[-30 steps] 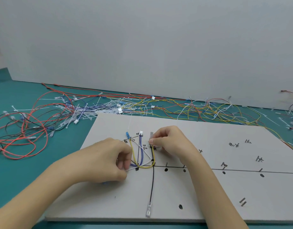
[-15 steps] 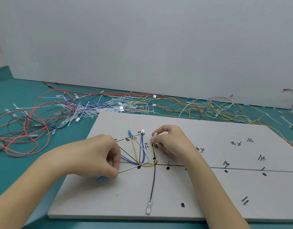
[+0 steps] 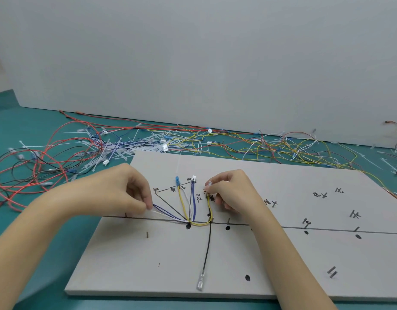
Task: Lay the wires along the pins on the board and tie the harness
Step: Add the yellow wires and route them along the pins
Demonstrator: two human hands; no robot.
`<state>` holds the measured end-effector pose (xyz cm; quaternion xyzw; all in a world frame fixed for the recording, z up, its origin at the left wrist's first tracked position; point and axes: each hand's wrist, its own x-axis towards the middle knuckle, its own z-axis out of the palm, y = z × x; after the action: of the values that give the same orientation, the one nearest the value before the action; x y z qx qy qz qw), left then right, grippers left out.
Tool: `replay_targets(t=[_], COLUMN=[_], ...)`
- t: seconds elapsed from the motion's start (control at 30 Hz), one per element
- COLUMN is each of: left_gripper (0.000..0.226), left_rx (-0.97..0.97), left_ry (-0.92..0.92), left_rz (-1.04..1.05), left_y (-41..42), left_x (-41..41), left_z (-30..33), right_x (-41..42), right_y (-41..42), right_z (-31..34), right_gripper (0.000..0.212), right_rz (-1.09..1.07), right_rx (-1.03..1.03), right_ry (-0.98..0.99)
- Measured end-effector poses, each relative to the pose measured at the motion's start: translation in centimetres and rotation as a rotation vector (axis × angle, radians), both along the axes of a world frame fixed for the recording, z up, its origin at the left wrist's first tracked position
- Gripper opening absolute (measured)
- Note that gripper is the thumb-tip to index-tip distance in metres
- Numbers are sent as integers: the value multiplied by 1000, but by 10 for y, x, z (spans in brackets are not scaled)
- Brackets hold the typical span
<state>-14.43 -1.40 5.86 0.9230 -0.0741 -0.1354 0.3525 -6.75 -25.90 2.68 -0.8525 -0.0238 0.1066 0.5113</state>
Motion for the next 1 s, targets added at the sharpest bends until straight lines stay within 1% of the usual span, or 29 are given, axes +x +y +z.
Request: replay_targets(t=[0.1, 0.17, 0.23, 0.3, 0.43, 0.63, 0.83, 1.0], left_gripper=[13, 7, 15, 17, 15, 15, 20, 25], left_rx=[-57, -96, -142, -156, -12, 108, 70, 112], left_ry=[21, -17, -76, -102, -172, -268, -198, -238], left_rz=[16, 37, 62, 81, 90, 120, 103, 101], left_y=[8, 9, 11, 11, 7, 2, 6, 2], left_x=[4, 7, 10, 11, 13, 14, 9, 8], left_z=[-3, -5, -7, -8, -11, -12, -7, -8], right_x=[1, 0, 0, 0, -1, -1, 0, 0], right_y=[-1, -2, -3, -3, -2, -1, -2, -1], right_z=[0, 1, 1, 1, 1, 1, 0, 0], right_gripper=[6, 6, 6, 7, 7, 8, 7, 7], right_rz=[-1, 6, 11, 13, 15, 21, 24, 25], right_rx=[0, -3, -3, -5, -8, -19, -44, -64], right_ry=[5, 4, -1, -8, -17, -34, -44, -56])
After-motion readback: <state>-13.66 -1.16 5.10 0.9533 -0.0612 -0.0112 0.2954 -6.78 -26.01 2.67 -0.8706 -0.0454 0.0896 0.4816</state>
